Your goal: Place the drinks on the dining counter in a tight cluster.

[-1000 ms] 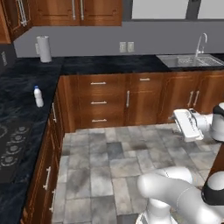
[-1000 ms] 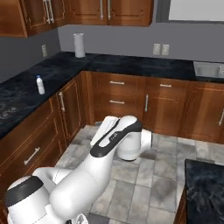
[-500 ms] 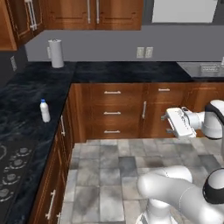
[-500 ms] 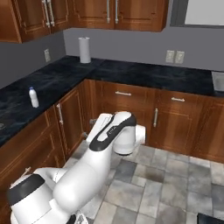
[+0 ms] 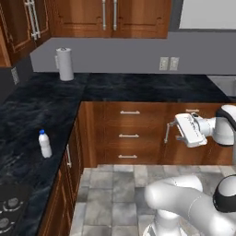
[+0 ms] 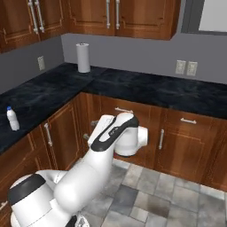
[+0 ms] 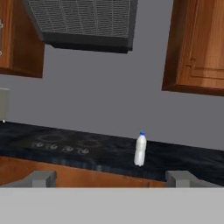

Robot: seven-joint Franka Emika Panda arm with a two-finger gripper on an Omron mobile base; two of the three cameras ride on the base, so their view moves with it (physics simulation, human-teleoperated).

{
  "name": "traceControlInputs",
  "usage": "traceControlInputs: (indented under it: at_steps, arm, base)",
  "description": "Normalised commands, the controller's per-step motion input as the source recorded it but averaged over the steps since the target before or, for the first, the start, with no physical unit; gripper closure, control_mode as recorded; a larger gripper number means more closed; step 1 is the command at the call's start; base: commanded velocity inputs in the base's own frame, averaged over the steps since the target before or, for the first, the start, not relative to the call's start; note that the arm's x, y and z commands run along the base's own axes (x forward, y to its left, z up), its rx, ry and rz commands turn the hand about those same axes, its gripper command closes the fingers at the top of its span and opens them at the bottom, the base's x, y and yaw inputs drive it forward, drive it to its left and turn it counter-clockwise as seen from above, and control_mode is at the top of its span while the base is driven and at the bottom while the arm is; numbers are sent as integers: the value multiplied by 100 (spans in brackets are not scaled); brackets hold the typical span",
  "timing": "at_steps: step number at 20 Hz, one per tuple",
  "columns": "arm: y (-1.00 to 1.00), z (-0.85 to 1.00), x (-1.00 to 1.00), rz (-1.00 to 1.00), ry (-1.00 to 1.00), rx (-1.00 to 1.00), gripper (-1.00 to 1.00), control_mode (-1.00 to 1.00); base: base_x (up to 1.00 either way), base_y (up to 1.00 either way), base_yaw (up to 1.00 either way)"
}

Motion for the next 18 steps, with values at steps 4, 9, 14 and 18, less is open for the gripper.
traceControlInputs:
  at_steps: [4, 9, 14, 18]
  arm:
    - [0, 0, 0, 0, 0, 0, -100, 100]
    - [0, 0, 0, 0, 0, 0, -100, 100]
    - [0, 0, 0, 0, 0, 0, -100, 100]
    - [0, 0, 0, 0, 0, 0, -100, 100]
  base:
    - [94, 10, 19]
    - [93, 8, 25]
    - [75, 11, 45]
    - [56, 16, 59]
